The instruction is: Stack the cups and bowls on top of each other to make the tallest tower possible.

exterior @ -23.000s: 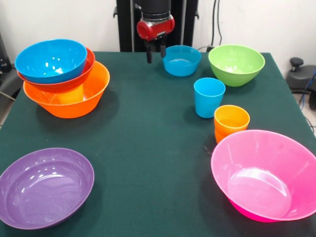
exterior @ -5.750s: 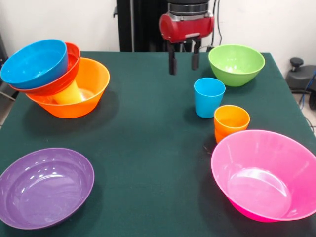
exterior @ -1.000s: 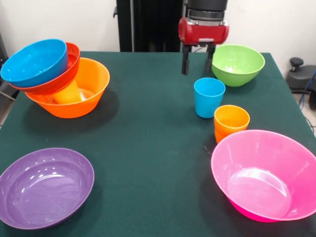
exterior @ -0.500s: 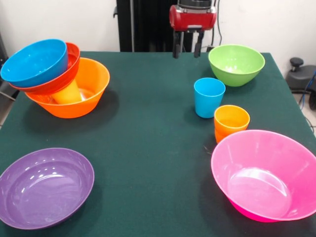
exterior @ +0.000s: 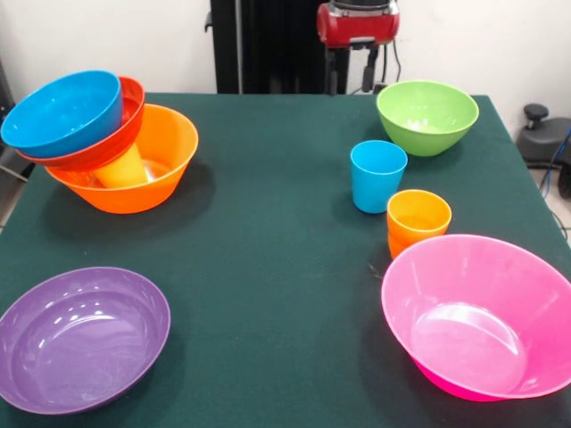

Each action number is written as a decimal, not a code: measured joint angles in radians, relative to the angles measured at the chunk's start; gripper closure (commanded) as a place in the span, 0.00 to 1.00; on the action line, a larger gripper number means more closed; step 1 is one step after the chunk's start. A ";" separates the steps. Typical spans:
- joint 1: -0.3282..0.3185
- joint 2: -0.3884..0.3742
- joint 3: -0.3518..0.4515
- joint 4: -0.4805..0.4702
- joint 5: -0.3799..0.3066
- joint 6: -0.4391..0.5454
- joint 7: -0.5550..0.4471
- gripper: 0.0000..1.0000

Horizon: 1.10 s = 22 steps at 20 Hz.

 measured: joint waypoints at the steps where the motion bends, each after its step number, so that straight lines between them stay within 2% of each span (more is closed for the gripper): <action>1: 0.006 -0.004 0.004 0.002 0.001 0.000 0.000 0.00; 12: 0.086 -0.009 0.005 0.003 0.012 -0.005 0.000 0.00; 22: 0.135 0.038 -0.025 0.002 0.012 -0.082 0.000 0.00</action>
